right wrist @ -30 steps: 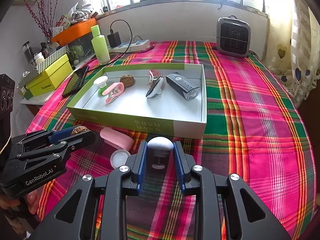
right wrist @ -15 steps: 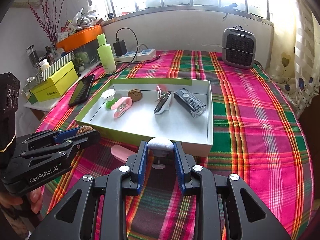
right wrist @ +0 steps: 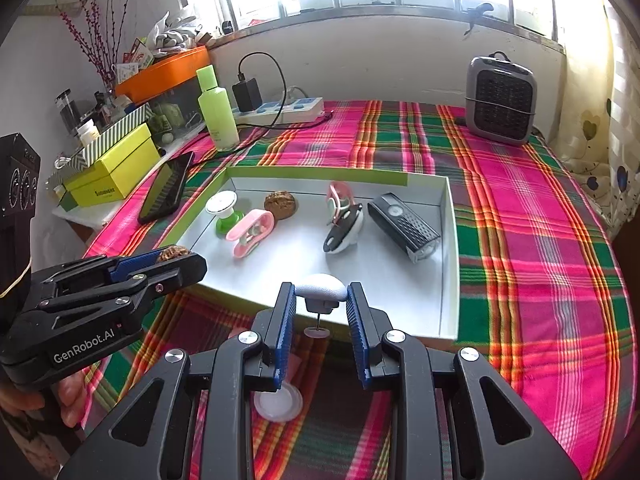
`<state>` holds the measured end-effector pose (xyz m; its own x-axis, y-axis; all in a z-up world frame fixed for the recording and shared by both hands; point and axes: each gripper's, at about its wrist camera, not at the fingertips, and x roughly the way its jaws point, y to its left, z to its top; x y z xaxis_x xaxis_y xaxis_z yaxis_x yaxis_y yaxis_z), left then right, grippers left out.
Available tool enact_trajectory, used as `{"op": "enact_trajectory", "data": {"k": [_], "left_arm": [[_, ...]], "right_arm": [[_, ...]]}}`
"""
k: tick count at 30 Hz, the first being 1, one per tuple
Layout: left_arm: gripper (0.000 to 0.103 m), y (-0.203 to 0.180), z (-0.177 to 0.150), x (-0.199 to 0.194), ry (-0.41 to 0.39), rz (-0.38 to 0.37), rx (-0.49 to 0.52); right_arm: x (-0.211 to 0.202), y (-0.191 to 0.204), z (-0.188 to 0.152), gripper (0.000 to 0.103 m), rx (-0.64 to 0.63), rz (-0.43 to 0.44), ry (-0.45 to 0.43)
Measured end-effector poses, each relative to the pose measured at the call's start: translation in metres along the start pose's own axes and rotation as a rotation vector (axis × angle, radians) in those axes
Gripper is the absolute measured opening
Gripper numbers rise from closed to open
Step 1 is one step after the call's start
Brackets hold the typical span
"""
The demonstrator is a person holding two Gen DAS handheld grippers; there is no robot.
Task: Organize objects
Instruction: 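Carry walnut and white knob over the box with both tools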
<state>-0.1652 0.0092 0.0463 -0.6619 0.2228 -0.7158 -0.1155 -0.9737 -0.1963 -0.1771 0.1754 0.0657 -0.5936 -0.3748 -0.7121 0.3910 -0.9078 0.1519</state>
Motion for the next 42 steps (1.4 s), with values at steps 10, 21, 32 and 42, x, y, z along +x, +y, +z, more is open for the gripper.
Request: {"op": "enact_trajectory", "data": {"k": [10, 21, 32, 42], "left_arm": [[0.027, 0.013, 0.012, 0.013, 0.009, 0.019, -0.008], [0.027, 0.023, 0.02, 0.029, 0.029, 0.035, -0.025], [0.027, 0.031, 0.023, 0.041, 0.044, 0.059, -0.04], [0.027, 0.034, 0.026, 0.047, 0.048, 0.059, -0.032]], "right_arm": [[0.025, 0.004, 0.016, 0.027, 0.002, 0.019, 0.015], [0.045, 0.006, 0.03, 0.027, -0.019, 0.021, 0.034], [0.065, 0.01, 0.039, 0.027, -0.041, 0.017, 0.064], [0.078, 0.014, 0.047, 0.027, -0.059, 0.02, 0.078]]}}
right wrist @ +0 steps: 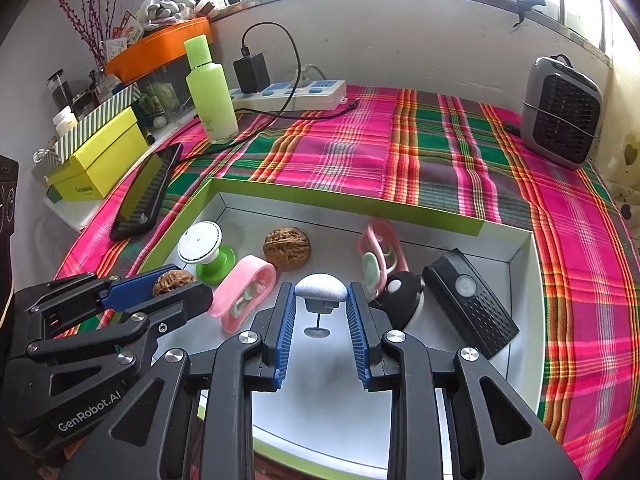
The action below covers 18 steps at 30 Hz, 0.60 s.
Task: Organize objects
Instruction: 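Carry walnut and white knob over the box with both tools, then open left tool to drop walnut in box while right tool releases white knob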
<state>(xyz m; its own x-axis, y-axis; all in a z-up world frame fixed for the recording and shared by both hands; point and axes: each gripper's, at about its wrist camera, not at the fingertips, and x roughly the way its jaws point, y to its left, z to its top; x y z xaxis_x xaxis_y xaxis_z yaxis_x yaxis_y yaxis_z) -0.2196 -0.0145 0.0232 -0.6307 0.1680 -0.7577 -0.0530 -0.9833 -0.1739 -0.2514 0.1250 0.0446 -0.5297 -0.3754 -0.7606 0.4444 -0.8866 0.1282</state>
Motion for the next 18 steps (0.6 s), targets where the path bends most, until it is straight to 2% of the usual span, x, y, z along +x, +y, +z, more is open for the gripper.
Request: {"op": "enact_trajectory", "data": {"k": [18], "left_arm": [[0.028, -0.003, 0.003, 0.001, -0.006, 0.014, 0.011]], "right_arm": [[0.017, 0.008, 0.004, 0.028, -0.029, -0.007, 0.023]]}}
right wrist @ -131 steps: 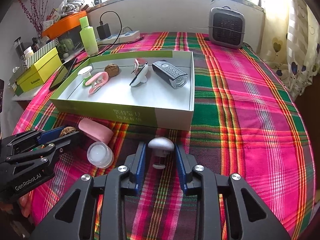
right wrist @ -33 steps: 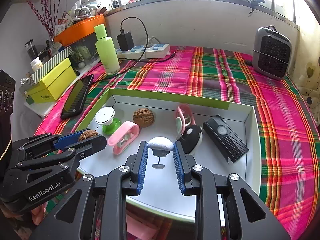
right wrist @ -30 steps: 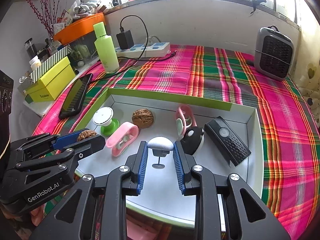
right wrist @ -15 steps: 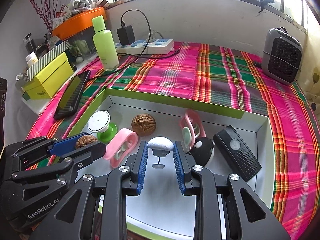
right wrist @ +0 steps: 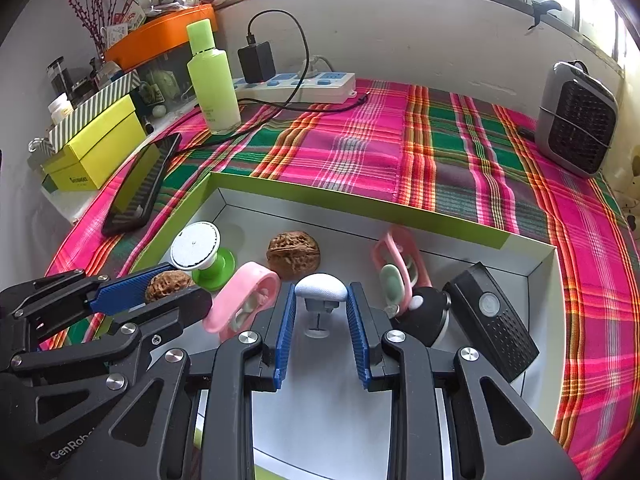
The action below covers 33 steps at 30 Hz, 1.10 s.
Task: Organize objects
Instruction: 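Open left tool to drop walnut in box while right tool releases white knob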
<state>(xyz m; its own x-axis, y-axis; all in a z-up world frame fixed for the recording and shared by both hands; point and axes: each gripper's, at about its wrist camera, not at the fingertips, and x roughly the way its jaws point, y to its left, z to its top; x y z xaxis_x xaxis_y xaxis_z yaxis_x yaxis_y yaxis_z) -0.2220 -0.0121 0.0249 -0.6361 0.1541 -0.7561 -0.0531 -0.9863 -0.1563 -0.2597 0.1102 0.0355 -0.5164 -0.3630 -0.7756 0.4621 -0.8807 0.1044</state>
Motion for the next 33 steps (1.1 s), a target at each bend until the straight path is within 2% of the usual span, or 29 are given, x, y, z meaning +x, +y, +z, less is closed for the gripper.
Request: {"op": "enact_trajectory", "data": {"k": [33], "left_arm": [[0.03, -0.0003, -0.0008, -0.0004, -0.004, 0.012, 0.012]], "right_arm": [[0.0029, -0.0013, -0.0008, 0.028, 0.005, 0.006, -0.003]]}}
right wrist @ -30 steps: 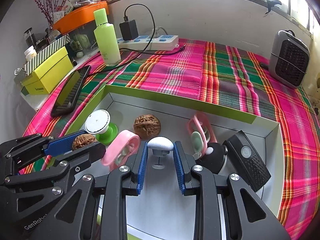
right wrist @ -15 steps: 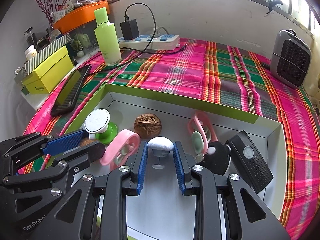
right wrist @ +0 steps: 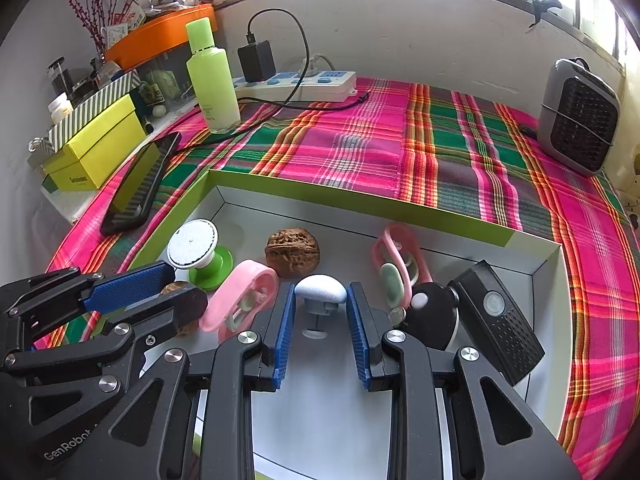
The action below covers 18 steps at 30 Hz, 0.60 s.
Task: Organize objects
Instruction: 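Open left tool to drop walnut in box while right tool releases white knob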
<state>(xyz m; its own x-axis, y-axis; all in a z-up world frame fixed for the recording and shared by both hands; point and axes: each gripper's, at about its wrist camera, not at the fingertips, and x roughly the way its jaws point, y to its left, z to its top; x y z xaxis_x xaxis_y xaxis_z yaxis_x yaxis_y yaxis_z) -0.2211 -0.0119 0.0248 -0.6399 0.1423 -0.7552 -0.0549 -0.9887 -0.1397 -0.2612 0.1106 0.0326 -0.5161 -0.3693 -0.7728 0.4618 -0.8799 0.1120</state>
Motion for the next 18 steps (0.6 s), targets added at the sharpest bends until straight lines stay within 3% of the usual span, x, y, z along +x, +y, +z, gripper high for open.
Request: {"op": "enact_trajectory", "data": {"k": [3, 7, 18], "left_arm": [[0.033, 0.001, -0.001, 0.0, 0.001, -0.007, 0.001], [0.034, 0.003, -0.002, -0.003, 0.003, -0.019, -0.015], [0.039, -0.001, -0.004, -0.009, 0.002, -0.015, -0.006]], "right_arm": [[-0.001, -0.001, 0.0, 0.028, 0.001, 0.0, 0.0], [-0.004, -0.002, -0.001, 0.036, 0.009, -0.002, -0.006], [-0.012, -0.007, -0.004, 0.037, 0.023, -0.008, -0.018]]}}
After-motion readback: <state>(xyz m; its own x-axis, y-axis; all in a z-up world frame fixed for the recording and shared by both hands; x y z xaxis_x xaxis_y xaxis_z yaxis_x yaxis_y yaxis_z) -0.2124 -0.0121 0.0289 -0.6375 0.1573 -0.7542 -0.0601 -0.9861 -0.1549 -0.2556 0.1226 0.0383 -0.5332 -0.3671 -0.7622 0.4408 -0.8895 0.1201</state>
